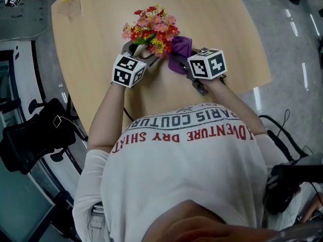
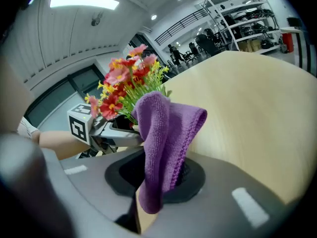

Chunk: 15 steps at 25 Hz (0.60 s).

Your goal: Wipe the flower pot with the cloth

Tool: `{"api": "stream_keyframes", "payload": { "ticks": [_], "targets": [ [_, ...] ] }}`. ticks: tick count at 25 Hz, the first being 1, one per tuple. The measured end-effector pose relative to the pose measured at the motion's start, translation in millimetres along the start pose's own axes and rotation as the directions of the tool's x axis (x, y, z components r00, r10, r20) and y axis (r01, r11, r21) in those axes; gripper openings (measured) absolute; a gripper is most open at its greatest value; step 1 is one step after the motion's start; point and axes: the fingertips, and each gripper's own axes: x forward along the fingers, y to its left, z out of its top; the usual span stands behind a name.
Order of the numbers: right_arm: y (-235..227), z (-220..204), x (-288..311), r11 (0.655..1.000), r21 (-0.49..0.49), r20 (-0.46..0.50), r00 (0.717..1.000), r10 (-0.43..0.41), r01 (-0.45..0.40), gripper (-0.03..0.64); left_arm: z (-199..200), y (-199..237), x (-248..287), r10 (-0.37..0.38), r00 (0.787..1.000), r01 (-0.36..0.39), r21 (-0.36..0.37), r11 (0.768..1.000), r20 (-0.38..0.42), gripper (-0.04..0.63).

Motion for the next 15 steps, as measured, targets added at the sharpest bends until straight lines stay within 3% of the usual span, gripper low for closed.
{"api": "stream_keyframes", "payload": {
  "ticks": [7, 15],
  "targets": [
    [-4, 43, -39, 0.997, 0.065, 0.146, 0.989, 0.039, -0.049, 0.044, -2, 0, 0, 0.0, 1.0, 0.0, 0.002, 1.0, 0.0, 0.382],
    [-14, 66, -23, 0.987, 0.126, 0.133, 0.988, 0.082, -0.099, 0.044, 0, 0, -2, -0.006, 1.0, 0.006, 0.003, 1.0, 0.005, 0.382]
  ]
}}
